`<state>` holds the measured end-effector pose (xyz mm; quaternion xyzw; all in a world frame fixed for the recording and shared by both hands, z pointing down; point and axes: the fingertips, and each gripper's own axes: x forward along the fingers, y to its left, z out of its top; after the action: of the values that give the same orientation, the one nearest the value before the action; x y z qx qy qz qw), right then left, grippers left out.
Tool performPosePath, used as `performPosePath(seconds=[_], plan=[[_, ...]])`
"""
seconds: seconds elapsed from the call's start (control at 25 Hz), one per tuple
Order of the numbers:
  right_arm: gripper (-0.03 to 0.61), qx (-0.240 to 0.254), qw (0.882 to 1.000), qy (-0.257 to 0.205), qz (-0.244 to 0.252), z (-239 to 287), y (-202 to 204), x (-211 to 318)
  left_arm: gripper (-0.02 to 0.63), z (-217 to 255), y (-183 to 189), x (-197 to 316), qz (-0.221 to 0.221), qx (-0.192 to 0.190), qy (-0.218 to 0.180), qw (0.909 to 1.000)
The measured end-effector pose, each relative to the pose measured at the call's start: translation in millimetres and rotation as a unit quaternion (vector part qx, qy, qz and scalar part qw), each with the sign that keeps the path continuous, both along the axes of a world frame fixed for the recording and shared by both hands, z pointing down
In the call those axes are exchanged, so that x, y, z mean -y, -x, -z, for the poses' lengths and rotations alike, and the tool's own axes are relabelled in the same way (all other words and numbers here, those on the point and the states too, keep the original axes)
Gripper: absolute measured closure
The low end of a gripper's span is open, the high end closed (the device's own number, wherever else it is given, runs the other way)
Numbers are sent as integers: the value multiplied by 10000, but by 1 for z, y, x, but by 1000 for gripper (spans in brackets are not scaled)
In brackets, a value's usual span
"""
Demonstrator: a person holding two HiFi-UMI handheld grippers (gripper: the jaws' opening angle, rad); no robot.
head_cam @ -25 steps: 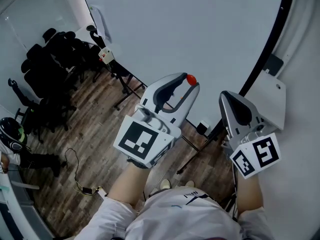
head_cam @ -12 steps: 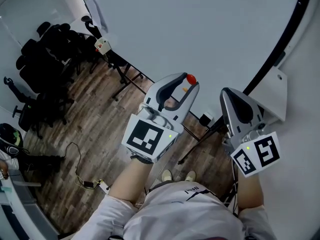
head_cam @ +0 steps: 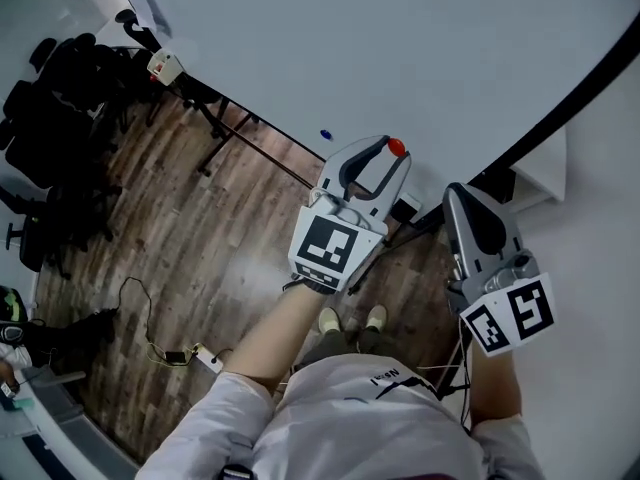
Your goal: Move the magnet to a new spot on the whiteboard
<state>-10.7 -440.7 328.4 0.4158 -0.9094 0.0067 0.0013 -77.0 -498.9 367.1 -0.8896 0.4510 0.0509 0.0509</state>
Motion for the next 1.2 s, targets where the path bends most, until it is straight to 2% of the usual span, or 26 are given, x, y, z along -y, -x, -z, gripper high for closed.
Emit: performPosePath(seconds=[0.24,0.44,1.2], plan=[[572,-63,9990,252,-353,-27,-27,7,483,-23,-41,20,-328,16,55,9994],[572,-27,9980,332,-546,-35,-47,7,483,-32,-61,27,-422,41,80,9991],[572,17,9972,386,-639,-39,-58,8,483,-44,-72,38,-408,52,172,9990]])
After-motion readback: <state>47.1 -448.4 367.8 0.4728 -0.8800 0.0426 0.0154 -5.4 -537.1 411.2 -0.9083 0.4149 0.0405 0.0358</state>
